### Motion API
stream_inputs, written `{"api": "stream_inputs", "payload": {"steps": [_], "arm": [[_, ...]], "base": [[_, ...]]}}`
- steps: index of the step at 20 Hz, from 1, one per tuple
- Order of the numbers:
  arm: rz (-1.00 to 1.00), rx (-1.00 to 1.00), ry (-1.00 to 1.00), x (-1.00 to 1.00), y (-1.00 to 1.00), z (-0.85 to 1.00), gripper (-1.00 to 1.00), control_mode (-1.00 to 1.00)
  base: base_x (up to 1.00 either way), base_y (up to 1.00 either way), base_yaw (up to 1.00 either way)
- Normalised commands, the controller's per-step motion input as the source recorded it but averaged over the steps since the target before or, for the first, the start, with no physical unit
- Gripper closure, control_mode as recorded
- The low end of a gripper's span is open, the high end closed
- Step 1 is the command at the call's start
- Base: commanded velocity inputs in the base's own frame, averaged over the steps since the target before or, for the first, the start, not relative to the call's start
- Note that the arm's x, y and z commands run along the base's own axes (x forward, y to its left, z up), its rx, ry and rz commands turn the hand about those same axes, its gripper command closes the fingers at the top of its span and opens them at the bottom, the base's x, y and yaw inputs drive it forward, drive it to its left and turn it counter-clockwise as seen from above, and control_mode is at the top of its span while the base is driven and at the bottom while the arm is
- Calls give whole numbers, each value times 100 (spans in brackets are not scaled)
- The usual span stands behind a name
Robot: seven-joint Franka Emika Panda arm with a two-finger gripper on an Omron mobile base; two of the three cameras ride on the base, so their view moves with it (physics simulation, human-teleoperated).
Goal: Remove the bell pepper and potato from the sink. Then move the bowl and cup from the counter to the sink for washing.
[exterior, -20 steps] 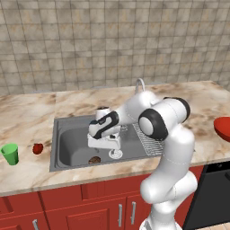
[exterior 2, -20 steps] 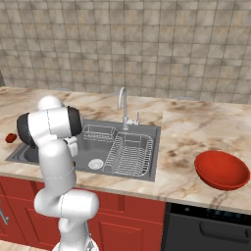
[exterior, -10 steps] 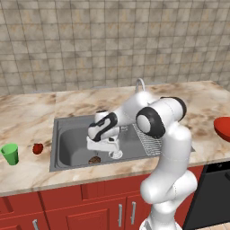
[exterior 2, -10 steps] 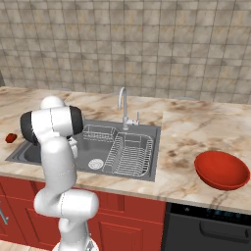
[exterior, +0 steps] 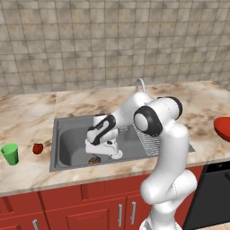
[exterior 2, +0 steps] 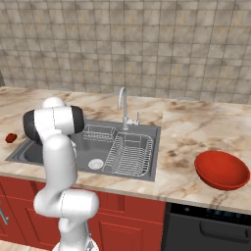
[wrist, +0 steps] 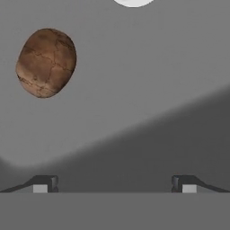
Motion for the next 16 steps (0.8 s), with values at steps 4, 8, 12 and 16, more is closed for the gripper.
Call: {"api": "stream_inputs", "payload": {"steps": [4,8,12,16], "arm": [[0,0,0,5,2,-18,-100,-100],[0,0,0,11,0,-16,-100,-100],[0,0,0,11,2,-14,-100,-100],[0,0,-1,10,5,-14,-100,-100]], "base": [[0,0,0],[0,0,0],[0,0,0],[0,0,0]]}}
